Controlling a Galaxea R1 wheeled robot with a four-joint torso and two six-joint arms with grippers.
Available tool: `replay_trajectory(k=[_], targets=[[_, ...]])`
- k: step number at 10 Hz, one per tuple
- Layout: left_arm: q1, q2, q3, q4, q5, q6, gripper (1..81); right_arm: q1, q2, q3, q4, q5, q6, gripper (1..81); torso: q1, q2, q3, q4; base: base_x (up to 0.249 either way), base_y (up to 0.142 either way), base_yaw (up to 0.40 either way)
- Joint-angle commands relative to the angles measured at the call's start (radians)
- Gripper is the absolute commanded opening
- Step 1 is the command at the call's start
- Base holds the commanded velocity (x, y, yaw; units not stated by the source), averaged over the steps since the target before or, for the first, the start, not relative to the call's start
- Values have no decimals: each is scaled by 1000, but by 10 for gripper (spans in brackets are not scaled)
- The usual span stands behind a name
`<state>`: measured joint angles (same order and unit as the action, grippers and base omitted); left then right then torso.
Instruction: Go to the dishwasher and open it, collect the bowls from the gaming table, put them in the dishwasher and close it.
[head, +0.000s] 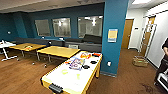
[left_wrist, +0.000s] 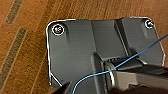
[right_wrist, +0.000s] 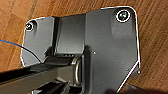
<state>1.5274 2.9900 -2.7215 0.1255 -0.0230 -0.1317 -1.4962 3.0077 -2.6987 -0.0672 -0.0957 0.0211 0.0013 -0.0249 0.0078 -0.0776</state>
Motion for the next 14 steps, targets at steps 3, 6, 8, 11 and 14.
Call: replay_trajectory(k=[3, 6, 8, 11, 14], targets=[[-54, -6, -1, -4, 51, 1, 811, 58, -2, 2, -2, -53, -3, 811, 0, 0, 0, 0, 93, 130, 0], [-55, -6, -1, -4, 51, 0, 811, 59, 0, 2, -2, -53, -3, 811, 0, 0, 0, 0, 91, 129, 0], [-54, -8, -1, -4, 51, 0, 811, 60, 0, 2, -2, -53, -3, 811, 0, 0, 0, 0, 90, 129, 0], [-54, -8, -1, -4, 51, 0, 811, 62, 0, 2, -2, -53, -3, 811, 0, 0, 0, 0, 90, 129, 0], [-54, -6, -1, -4, 51, 0, 811, 62, 0, 2, -2, -53, -3, 811, 0, 0, 0, 0, 90, 128, 0]])
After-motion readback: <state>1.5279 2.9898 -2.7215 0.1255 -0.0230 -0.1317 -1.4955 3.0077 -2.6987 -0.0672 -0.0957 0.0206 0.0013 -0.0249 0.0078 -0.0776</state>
